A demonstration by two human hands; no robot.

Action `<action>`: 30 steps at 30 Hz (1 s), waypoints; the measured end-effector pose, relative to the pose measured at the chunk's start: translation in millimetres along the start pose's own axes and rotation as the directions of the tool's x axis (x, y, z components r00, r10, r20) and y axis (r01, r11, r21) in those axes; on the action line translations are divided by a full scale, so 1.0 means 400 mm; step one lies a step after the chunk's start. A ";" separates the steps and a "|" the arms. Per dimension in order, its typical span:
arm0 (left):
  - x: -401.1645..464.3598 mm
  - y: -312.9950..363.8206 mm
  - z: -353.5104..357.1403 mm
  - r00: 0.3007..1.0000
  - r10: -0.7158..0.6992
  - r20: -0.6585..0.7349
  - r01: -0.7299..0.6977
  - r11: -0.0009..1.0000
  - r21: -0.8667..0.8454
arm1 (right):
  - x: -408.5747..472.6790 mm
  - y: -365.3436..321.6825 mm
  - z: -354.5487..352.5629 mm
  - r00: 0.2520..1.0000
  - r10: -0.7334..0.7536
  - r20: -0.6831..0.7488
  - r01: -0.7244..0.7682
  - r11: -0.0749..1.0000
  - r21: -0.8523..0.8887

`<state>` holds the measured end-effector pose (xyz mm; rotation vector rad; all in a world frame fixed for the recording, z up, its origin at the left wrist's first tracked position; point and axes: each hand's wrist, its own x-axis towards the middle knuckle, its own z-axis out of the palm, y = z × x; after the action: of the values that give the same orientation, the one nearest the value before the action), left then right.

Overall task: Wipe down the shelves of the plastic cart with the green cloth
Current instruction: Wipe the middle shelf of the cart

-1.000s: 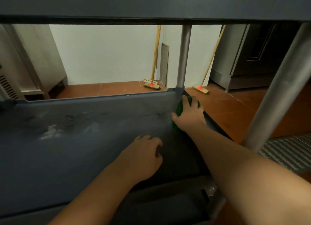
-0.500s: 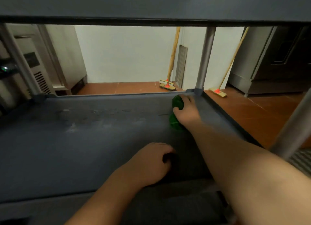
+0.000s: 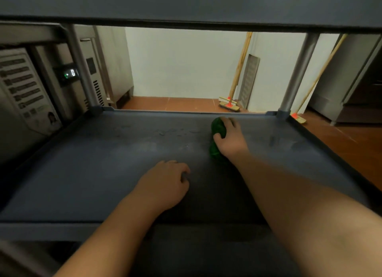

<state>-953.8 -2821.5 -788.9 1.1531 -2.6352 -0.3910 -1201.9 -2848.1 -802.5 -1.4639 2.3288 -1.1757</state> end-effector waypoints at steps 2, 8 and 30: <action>-0.021 -0.042 -0.026 1.000 -0.027 -0.004 0.027 0.999 -0.028 | -0.002 -0.045 0.041 1.000 -0.008 0.030 0.008 1.000 0.003; -0.084 -0.174 -0.091 0.998 -0.061 -0.017 0.059 0.996 -0.065 | -0.014 -0.184 0.181 0.996 -0.018 0.091 0.015 0.999 0.042; -0.174 -0.403 -0.216 0.956 -0.267 -0.121 0.264 0.964 -0.035 | -0.056 -0.566 0.532 0.980 -0.093 0.178 0.000 0.888 0.460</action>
<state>-770.8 -2888.0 -769.9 1.4811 -2.3712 -0.3773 -926.0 -2992.8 -799.3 -1.3888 1.7360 -1.4010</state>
